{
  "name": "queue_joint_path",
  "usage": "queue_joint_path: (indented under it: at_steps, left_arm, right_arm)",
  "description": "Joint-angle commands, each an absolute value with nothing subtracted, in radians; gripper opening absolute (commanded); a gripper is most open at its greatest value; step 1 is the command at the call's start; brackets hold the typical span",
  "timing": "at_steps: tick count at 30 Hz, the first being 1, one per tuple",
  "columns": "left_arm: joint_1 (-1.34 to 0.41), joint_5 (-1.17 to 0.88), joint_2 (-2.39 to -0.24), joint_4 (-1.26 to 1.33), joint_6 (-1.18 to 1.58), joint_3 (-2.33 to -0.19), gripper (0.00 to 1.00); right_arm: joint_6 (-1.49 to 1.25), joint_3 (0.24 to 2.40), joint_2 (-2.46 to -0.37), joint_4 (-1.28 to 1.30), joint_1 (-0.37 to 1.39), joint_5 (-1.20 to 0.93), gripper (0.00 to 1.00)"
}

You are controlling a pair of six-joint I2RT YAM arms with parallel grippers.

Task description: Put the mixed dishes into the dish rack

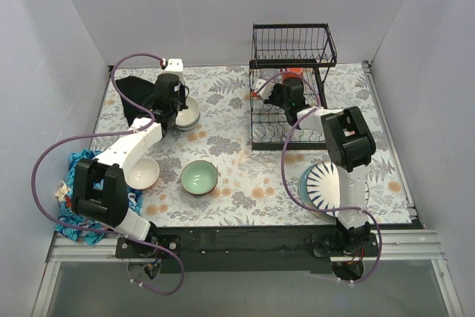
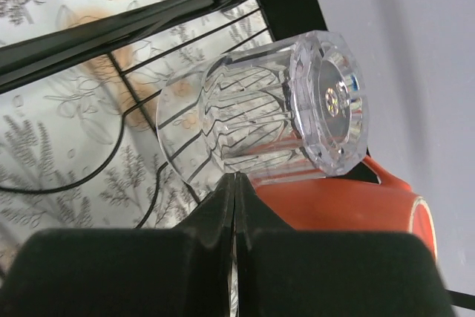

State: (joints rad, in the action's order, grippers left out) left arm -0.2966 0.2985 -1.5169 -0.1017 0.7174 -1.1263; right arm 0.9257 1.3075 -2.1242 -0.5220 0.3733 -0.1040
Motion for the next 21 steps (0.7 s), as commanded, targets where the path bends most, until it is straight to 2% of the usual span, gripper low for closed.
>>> queue_joint_path:
  at_steps: [1,3,5,6,10,12,15,16,19,21]
  left_arm:
    - [-0.295,0.293,-1.508,-0.136,0.704,-1.172,0.0]
    - [-0.296,0.281,-1.505,-0.146,0.703,-1.175,0.03]
    - [-0.296,0.264,-1.499,-0.156,0.692,-1.177,0.11]
    - [-0.296,0.253,-1.497,-0.163,0.672,-1.183,0.32]
    - [-0.295,0.16,-1.468,-0.196,0.617,-1.193,0.74]
    - [-0.296,0.124,-1.441,-0.218,0.601,-1.195,0.79]
    - [-0.296,0.043,-1.405,-0.285,0.571,-1.203,0.84]
    - [-0.296,0.026,-1.398,-0.325,0.557,-1.204,0.85]
    - [-0.295,-0.05,-1.402,-0.385,0.522,-1.223,0.85]
    - [-0.296,-0.069,-1.431,-0.393,0.509,-1.249,0.83]
  right_arm:
    - [0.953,1.354,-2.161,-0.707,0.374,-0.063,0.01]
    - [0.945,1.353,-2.16,-0.73,0.374,-0.057,0.01]
    - [0.94,1.338,-2.143,-0.733,0.377,-0.046,0.01]
    - [0.939,1.322,-2.113,-0.733,0.379,-0.045,0.01]
    - [0.948,1.154,-1.988,-0.732,0.387,-0.077,0.01]
    - [0.96,1.083,-1.901,-0.723,0.394,-0.084,0.01]
    - [0.966,0.974,-1.786,-0.638,0.416,-0.109,0.21]
    - [0.957,0.957,-1.758,-0.605,0.425,-0.124,0.36]
    - [0.887,0.934,-1.669,-0.447,0.449,-0.133,0.5]
    - [0.813,0.956,-1.619,-0.326,0.463,-0.137,0.54]
